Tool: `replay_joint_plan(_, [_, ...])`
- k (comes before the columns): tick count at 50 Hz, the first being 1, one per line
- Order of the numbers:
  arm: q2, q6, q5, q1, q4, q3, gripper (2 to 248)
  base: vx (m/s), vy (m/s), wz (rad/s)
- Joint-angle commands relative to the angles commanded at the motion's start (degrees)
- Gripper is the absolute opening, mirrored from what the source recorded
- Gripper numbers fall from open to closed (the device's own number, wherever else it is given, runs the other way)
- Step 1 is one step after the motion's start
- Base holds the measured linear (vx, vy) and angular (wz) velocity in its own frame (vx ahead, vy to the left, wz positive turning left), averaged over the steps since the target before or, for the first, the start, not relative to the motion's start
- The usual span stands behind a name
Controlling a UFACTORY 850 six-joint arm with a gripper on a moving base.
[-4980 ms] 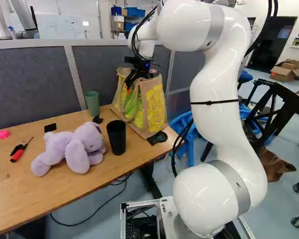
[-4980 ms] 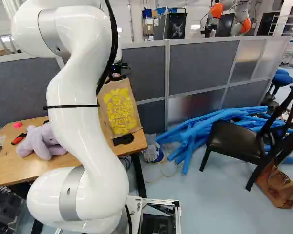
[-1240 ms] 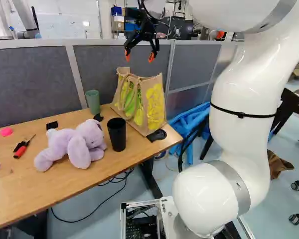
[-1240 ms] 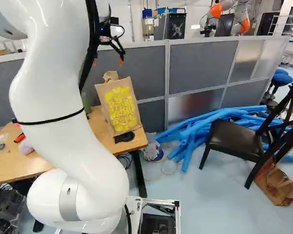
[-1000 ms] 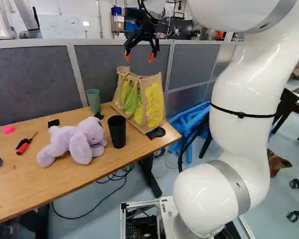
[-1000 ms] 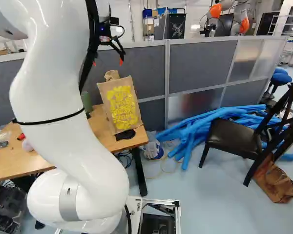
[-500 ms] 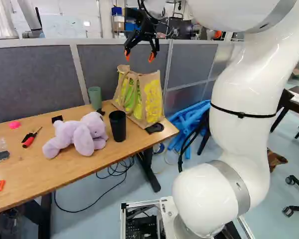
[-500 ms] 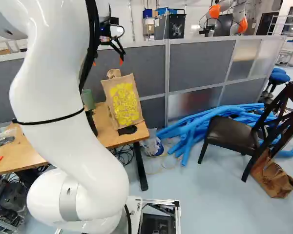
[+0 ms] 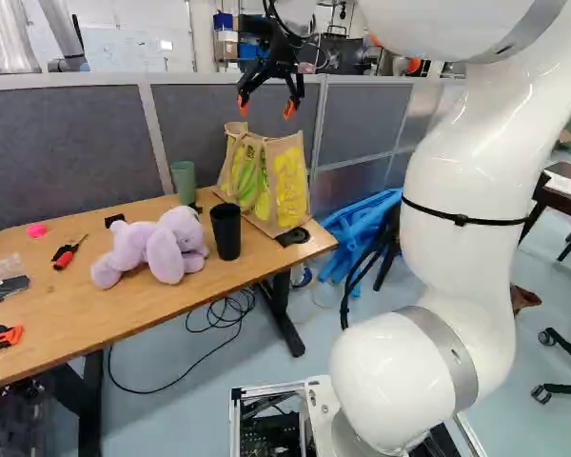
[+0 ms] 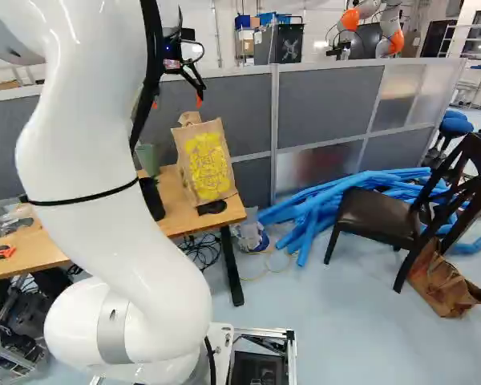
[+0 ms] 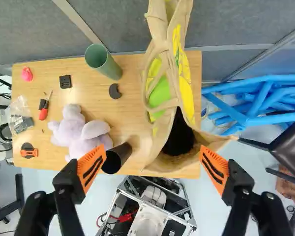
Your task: Pick up the bag on the ground and place it on the table
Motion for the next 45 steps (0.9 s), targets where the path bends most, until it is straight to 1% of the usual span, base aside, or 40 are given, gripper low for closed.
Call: replay_joint_plan(45, [0.0, 0.0, 0.0, 0.0, 0.0, 0.0, 247, -0.102, -0.002, 0.002])
